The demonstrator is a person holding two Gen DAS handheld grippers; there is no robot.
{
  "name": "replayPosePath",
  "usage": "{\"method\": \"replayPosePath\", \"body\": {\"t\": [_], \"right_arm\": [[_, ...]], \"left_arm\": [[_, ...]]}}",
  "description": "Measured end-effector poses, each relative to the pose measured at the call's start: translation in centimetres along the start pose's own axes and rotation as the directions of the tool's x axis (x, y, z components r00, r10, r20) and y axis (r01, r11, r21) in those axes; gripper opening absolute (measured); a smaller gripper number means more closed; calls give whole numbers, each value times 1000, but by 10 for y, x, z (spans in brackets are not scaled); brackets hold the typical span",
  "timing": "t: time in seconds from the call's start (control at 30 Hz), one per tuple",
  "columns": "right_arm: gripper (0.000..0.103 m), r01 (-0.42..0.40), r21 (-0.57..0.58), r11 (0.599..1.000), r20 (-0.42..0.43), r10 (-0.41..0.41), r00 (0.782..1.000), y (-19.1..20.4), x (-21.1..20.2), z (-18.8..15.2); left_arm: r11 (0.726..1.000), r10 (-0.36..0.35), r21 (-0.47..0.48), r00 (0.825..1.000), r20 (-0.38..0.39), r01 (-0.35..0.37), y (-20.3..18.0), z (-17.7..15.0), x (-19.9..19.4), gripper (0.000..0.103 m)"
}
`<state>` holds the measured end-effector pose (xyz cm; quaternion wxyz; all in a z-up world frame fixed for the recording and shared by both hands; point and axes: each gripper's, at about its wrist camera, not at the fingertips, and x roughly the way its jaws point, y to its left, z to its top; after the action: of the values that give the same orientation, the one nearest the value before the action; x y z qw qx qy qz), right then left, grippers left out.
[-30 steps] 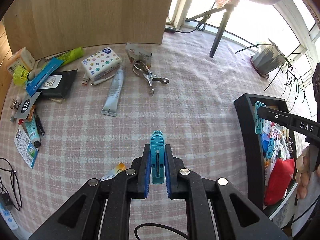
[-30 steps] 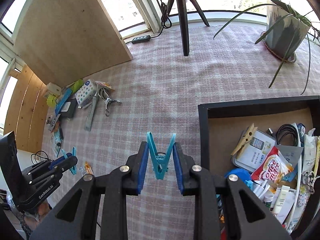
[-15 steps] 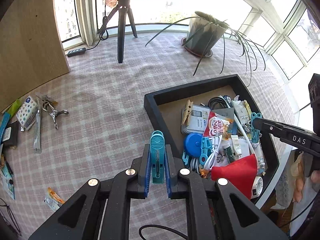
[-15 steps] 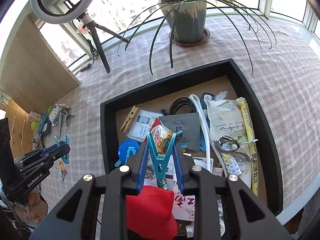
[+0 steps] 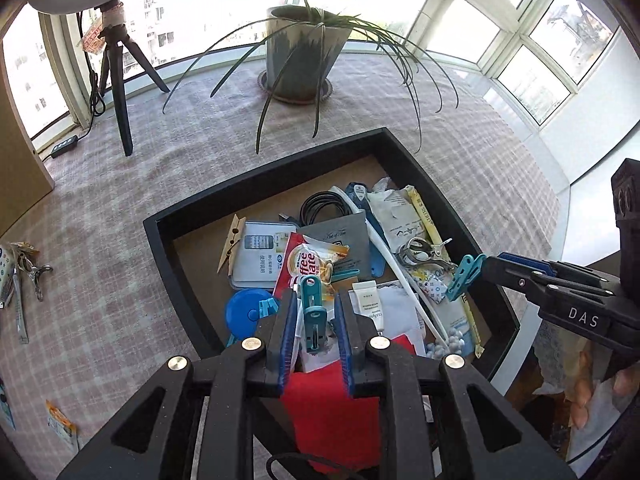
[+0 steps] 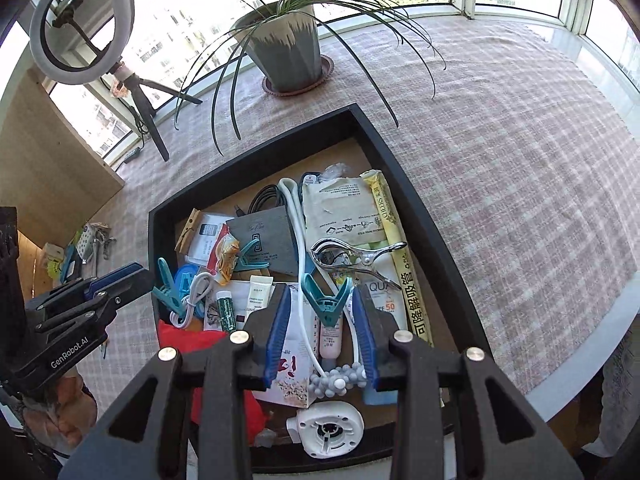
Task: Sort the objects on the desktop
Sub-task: 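Carry both blue clothespins to the black tray and release them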
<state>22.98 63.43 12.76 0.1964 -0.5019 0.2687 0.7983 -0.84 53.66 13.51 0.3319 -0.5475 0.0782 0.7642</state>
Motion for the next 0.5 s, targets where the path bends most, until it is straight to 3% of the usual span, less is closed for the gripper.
{"method": "replayPosePath", "body": {"t": [0.03,0.27,0.5], "right_arm": [[43,0,3,1000,7,0,1000,-2,-2,0],[47,1,9,1000,12,-2,1000,-7,-3,-3],[53,-30,-37,999,14,31,999,19,0,-2]], "left_arm": [[1000,-8,-7,1000,4,8,-1,0,0,42],[1000,15,-3,1000,6,-15,-3,-2,-1,39],[998,45,-39,999,2,-45,17,-12,-8,39]]}}
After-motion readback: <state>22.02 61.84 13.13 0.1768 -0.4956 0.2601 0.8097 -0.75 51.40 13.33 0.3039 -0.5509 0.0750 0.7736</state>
